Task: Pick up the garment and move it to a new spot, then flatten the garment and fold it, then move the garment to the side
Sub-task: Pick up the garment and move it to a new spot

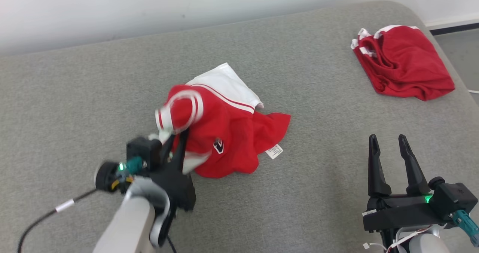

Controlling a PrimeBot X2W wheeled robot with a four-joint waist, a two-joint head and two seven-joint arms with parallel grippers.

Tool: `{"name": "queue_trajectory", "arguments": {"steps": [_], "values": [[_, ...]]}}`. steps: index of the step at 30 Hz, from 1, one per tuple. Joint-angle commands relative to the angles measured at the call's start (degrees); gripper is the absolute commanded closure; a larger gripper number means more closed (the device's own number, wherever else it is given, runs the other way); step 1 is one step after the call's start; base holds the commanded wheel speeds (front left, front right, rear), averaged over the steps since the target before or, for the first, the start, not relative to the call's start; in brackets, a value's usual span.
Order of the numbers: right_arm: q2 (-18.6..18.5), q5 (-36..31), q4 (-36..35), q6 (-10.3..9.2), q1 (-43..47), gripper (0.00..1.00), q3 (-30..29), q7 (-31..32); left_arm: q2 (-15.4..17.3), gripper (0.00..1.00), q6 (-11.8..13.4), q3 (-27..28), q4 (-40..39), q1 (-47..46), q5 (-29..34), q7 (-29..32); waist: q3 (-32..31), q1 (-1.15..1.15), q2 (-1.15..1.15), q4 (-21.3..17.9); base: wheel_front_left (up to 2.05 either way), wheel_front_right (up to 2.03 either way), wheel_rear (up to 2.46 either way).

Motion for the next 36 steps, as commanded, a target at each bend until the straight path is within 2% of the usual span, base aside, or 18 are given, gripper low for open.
{"name": "queue_trajectory", "arguments": {"steps": [1, 2, 3, 4, 11, 20, 25, 29, 36], "values": [[0.0, -0.3, 0.1, -0.15, -0.4, 0.0, 0.2, -0.3, 0.0, 1.0, -0.3, -0.3, 0.6, 1.7, -0.7, -0.6, 0.2, 0.0, 0.0, 0.9, 0.0, 0.0, 0.0], [0.0, -0.5, 0.1, -0.15, -0.5, 0.0, 0.1, -0.3, 0.2, 0.98, -0.2, -0.4, 1.0, 2.2, -0.5, -1.3, 0.1, 0.0, 0.0, 1.2, 0.0, 0.0, 0.0], [0.0, -0.7, 0.1, -0.15, -0.5, 0.0, 0.1, -0.3, 0.2, 0.29, -0.1, -0.3, 1.1, 2.6, -0.5, -2.1, 0.0, 0.0, 0.0, 1.5, 0.0, 0.0, 0.0], [0.0, -0.7, 0.2, -0.15, -0.3, 0.0, -0.1, -0.3, 0.1, 0.0, -0.2, -0.2, 1.1, 3.1, -0.7, -2.9, -0.2, 0.0, 0.0, 1.9, 0.0, 0.0, 0.0], [0.0, -1.6, 0.3, -0.15, 1.7, 0.0, -0.8, -0.3, 1.7, 0.0, 1.1, 1.7, -2.4, 4.9, -0.5, -7.4, -2.8, 0.0, 0.0, 4.7, 0.0, 0.0, 0.0], [0.0, -2.4, -0.1, -0.15, 3.1, 0.0, -0.9, -0.3, 6.2, 0.0, 3.5, 6.2, -10.8, 10.6, -0.6, -8.7, -6.2, 0.0, 0.0, 8.9, 0.0, 0.0, 0.0], [0.0, -2.7, 0.1, -0.15, 3.8, 0.0, -0.8, -0.3, 7.7, 0.0, 4.8, 8.9, -16.1, 14.8, 0.0, -9.0, -7.8, 0.0, 0.0, 10.6, 0.0, 0.0, 0.0], [-0.1, -2.8, 0.3, -0.15, 3.8, 0.0, -0.4, -0.3, 7.9, 0.0, 5.3, 11.2, -19.9, 17.9, 0.5, -9.0, -8.5, 0.0, 0.0, 11.1, 0.0, 0.0, 0.0], [-0.3, -2.5, 0.7, -0.15, 4.7, 0.0, 0.3, -0.3, 5.1, 0.0, 4.7, 16.9, -27.5, 27.0, 2.9, -9.0, -10.0, 0.0, 0.0, 11.6, 0.0, 0.0, 0.0]]}}
